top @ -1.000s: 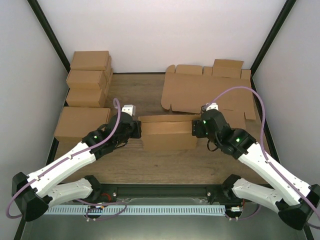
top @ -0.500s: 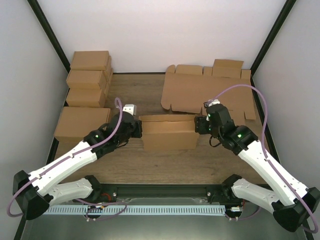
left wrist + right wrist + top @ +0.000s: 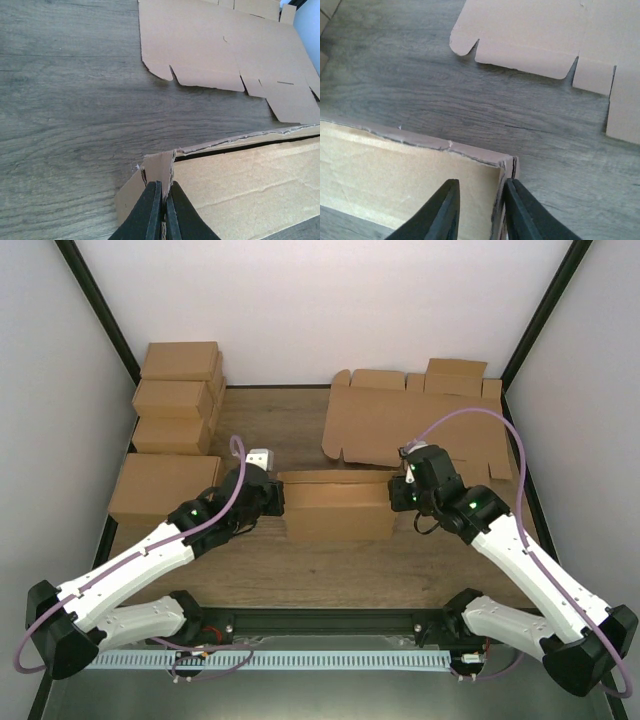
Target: Fold the paper box
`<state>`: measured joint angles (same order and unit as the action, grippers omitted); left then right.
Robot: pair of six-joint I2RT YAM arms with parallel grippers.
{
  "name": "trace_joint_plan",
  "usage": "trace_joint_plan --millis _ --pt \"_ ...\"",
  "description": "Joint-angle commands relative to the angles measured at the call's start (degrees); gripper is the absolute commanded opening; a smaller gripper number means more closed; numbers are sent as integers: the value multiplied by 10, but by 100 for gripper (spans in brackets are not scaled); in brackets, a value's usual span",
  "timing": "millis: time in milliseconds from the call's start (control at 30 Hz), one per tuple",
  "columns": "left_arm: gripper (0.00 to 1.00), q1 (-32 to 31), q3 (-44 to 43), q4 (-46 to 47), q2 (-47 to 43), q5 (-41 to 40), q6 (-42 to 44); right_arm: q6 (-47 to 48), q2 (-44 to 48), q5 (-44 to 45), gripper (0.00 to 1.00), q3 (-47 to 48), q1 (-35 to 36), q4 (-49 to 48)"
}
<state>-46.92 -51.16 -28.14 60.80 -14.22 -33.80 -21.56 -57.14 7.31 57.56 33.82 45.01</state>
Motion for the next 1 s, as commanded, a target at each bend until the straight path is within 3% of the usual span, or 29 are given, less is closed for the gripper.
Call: trace_joint_plan --millis 0,200,533,967 --pt "4 -7 9 -75 12 14 4 -6 2 -28 23 35 -4 30" --pt "4 -9 -5 -85 20 14 6 -15 -18 -38 10 64 -4 69" --pt "4 -14 -20 -94 30 17 6 -70 -80 -48 9 135 -4 142" --pt "4 -23 -24 -96 38 8 6 -56 -26 -10 1 47 -4 90"
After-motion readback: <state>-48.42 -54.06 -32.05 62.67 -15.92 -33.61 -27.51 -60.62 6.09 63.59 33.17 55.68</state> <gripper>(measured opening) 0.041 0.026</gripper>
